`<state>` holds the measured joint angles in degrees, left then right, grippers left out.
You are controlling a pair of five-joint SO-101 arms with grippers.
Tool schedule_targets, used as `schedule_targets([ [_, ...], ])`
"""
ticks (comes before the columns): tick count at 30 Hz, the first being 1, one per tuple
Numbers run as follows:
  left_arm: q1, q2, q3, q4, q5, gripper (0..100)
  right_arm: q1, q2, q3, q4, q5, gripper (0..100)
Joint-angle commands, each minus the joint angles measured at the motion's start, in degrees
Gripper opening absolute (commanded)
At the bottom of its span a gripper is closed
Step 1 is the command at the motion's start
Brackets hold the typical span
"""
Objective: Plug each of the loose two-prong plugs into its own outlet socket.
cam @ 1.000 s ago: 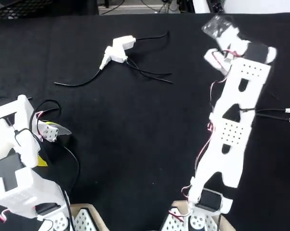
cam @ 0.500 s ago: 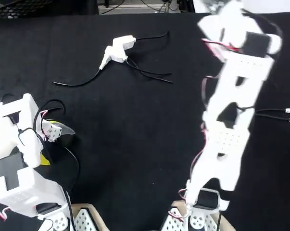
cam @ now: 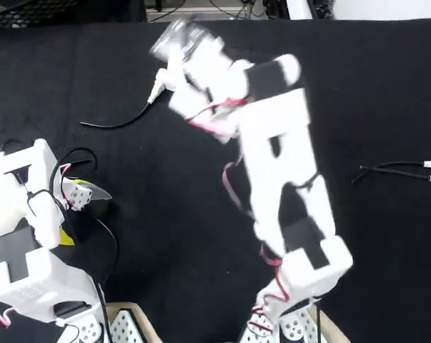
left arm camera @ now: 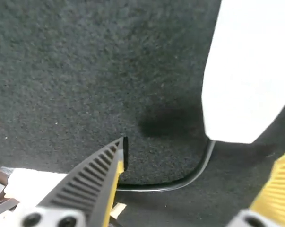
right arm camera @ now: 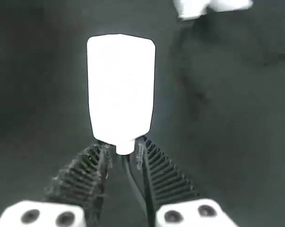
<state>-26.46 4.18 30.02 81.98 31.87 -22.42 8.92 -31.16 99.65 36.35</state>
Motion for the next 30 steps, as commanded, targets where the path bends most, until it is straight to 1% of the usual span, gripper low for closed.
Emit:
schedule_targets([
  [1,0.22,-1.58,-0.13,0.09,-0.09,45,-7.56,-7.08,15.25,0.44,-0.44,1.1],
  [9,0.31,-1.23,-0.04,0.09,-0.09,45,-16.53,-14.55,37.32,-11.08,-0.35,1.1],
  [18,0.31,-1.23,-0.04,0.09,0.00,45,-17.05,-18.86,66.07,-37.80,-0.44,1.5],
  [22,0.57,-1.23,-0.04,0.09,0.00,45,-14.33,-18.51,72.57,-44.75,-0.35,1.5],
  [27,0.66,-1.23,-0.04,0.09,0.09,45,-7.91,-18.42,74.15,-49.23,-0.26,1.6],
  [28,0.66,-1.23,-0.04,0.09,0.09,45,-7.03,-18.42,74.15,-49.23,-0.26,2.1],
  [30,0.66,-1.23,-0.04,0.09,0.09,45,-6.15,-18.77,74.15,-49.23,-0.26,7.0],
])
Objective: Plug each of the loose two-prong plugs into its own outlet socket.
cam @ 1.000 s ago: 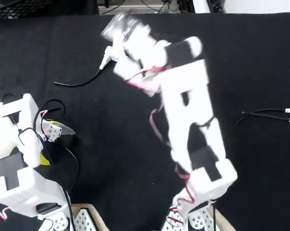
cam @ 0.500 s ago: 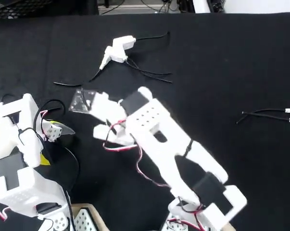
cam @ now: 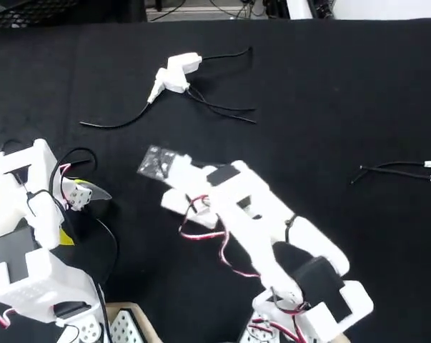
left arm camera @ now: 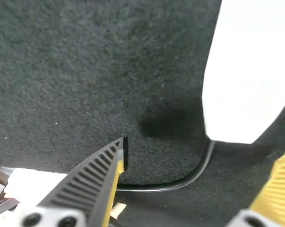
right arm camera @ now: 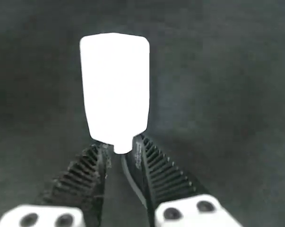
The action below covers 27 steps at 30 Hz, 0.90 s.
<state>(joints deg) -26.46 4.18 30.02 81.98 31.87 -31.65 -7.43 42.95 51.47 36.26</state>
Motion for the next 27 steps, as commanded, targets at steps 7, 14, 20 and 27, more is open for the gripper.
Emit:
schedule_targets([
  [7,0.66,-1.23,-0.04,0.09,-0.09,45,3.08,-2.42,-0.13,-1.23,-0.18,20.8],
  [14,0.66,-1.23,-0.04,0.09,-0.09,45,3.34,-2.51,-1.36,-3.69,1.67,20.8],
  [20,0.66,-1.23,-0.04,0.09,0.00,45,4.22,-2.51,-1.89,-8.44,6.68,20.8],
  [27,0.75,-1.23,-0.04,0.09,-0.09,45,9.23,-2.07,-5.41,-9.67,8.88,20.8],
])
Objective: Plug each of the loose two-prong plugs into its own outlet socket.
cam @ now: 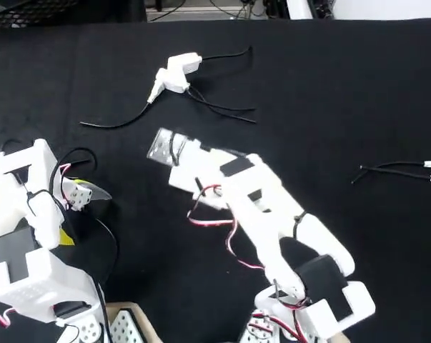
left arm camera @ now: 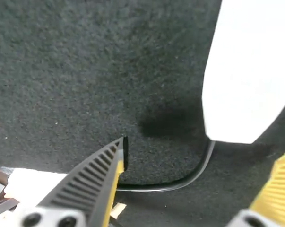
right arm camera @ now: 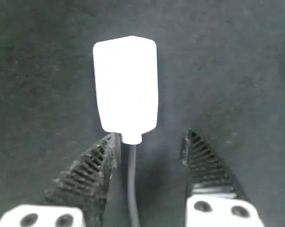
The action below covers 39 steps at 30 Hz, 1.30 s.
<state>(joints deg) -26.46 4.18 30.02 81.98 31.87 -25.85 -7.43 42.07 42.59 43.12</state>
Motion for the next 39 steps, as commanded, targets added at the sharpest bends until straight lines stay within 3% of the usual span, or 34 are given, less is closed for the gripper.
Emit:
schedule_targets([
  [1,0.75,-1.23,-0.04,0.09,-0.09,45,4.40,-2.07,-4.88,-0.79,2.73,20.8],
  [10,0.75,-1.23,-0.04,-0.09,0.09,45,13.54,-5.58,-6.29,-0.18,3.78,20.8],
  [13,0.75,-1.23,-0.04,-0.18,0.09,45,21.01,-10.59,-6.81,-0.26,2.73,20.8],
  [23,0.84,-1.23,-0.04,-0.18,0.18,45,53.01,-18.15,-9.01,-0.26,-12.75,20.8],
  [30,0.84,-1.14,-0.04,-0.18,0.18,45,69.98,-5.76,-21.67,5.71,-19.87,20.8],
  [36,0.84,-1.14,0.04,0.00,0.18,45,75.16,15.08,-46.11,21.63,-19.96,20.8],
  [39,0.84,-1.14,0.04,0.00,0.18,45,77.63,25.89,-60.53,28.48,-24.00,20.8],
])
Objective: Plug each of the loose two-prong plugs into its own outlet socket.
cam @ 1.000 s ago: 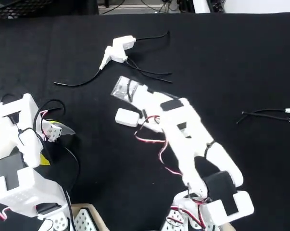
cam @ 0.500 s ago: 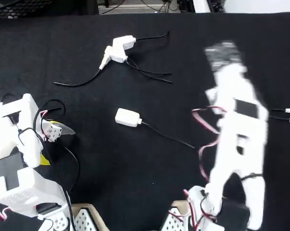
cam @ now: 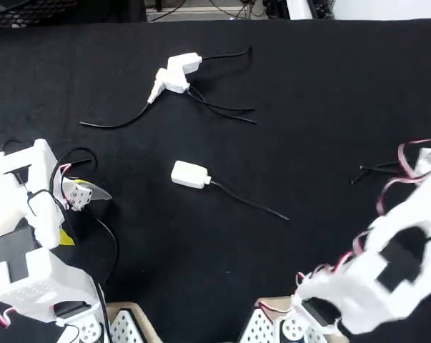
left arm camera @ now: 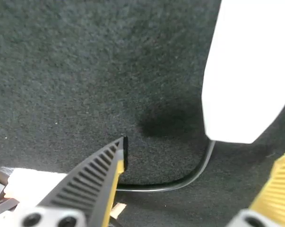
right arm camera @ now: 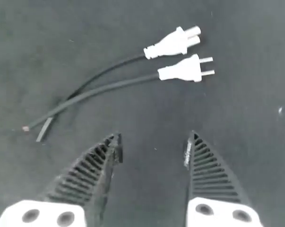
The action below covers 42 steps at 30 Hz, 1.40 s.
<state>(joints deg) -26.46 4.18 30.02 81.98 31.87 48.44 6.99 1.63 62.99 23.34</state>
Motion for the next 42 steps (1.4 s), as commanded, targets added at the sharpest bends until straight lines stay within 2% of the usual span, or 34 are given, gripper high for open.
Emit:
schedule_targets([
  [1,0.84,-1.14,0.48,-0.26,0.18,45,4.31,14.90,-24.84,10.02,-5.71,20.8],
  [11,0.84,-1.14,0.75,-0.35,0.18,45,9.23,45.23,-67.38,26.55,-21.71,20.8],
  [16,0.84,-1.14,0.84,-0.35,0.18,45,7.12,57.10,-84.26,33.49,-23.91,20.8],
  [21,0.84,-1.14,1.01,-0.35,0.18,45,4.04,66.15,-97.27,34.46,-29.19,20.8],
  [29,0.84,-1.14,1.10,-0.35,0.18,45,1.58,68.18,-96.13,25.41,-34.46,20.8],
  [37,0.84,-1.14,1.01,-0.35,0.18,45,1.67,72.31,-95.87,16.18,-34.46,20.8],
  [42,0.84,-1.14,0.92,-0.35,0.09,45,1.67,76.79,-96.48,14.59,-34.37,20.8],
])
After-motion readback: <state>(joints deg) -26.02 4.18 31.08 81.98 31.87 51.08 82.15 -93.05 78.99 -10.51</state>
